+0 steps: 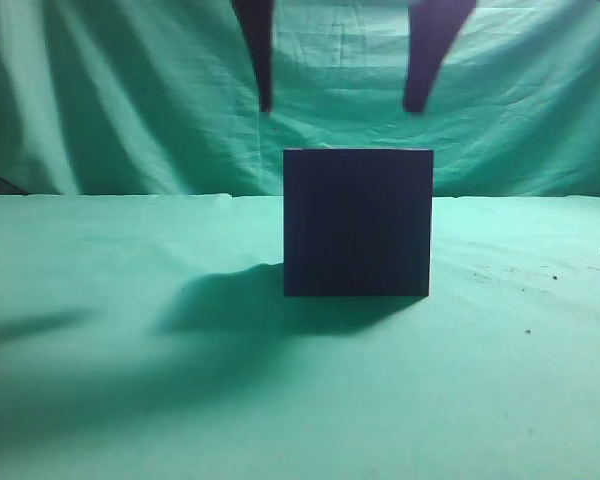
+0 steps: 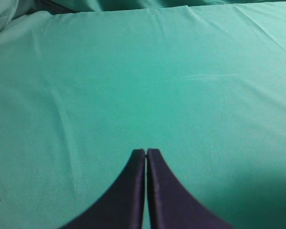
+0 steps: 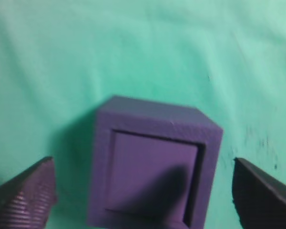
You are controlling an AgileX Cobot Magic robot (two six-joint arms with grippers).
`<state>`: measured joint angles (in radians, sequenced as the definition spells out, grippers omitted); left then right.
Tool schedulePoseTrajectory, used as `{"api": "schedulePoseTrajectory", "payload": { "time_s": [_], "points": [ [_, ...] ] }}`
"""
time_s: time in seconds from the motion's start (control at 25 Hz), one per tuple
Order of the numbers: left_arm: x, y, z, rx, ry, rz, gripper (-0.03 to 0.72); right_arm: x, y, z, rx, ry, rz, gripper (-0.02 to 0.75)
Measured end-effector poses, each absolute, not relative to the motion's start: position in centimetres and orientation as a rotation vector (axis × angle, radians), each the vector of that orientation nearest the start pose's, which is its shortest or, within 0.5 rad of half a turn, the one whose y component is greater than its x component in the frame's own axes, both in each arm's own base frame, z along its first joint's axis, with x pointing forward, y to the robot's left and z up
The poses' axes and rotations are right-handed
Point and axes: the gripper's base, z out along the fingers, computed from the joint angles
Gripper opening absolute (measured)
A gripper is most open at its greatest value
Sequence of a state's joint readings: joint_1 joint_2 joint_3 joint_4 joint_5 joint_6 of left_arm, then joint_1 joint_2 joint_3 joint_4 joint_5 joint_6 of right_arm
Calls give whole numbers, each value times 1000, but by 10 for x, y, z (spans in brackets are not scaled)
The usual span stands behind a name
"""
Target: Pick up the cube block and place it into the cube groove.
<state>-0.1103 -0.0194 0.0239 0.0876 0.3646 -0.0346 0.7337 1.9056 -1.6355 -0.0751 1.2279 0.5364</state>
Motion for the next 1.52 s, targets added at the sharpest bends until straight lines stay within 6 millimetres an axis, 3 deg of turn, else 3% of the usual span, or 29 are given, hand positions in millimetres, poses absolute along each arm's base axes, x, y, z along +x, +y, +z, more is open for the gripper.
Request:
{"api": "schedulePoseTrajectory", "payload": {
  "time_s": [0.16, 0.2, 0.36, 0.44, 0.52, 0.64, 0.76, 0.96, 1.28, 1.52],
  "points": [
    [52, -3, 173, 124, 1847, -15, 0, 300, 263, 302, -363, 2845, 167, 645],
    [52, -3, 173, 124, 1847, -15, 0, 300, 263, 302, -363, 2845, 167, 645],
    [52, -3, 173, 124, 1847, -15, 0, 282, 249, 352, -396, 2731, 266, 358],
    [52, -3, 173, 124, 1847, -15, 0, 267, 237, 379, -410, 2671, 328, 162],
    [52, -3, 173, 124, 1847, -15, 0, 250, 223, 406, -435, 2602, 386, 61],
    [52, -3, 173, 124, 1847, -15, 0, 206, 185, 459, -484, 2431, 471, 0],
    [52, -3, 173, 124, 1847, -15, 0, 173, 155, 477, -529, 2340, 485, 0],
    [52, -3, 173, 124, 1847, -15, 0, 123, 107, 474, -570, 2271, 443, 0],
    [52, -3, 173, 124, 1847, -15, 0, 67, 56, 425, -590, 2259, 442, 0],
    [52, -3, 173, 124, 1847, -15, 0, 22, 29, 396, -594, 2172, 619, 0]
  ]
}}
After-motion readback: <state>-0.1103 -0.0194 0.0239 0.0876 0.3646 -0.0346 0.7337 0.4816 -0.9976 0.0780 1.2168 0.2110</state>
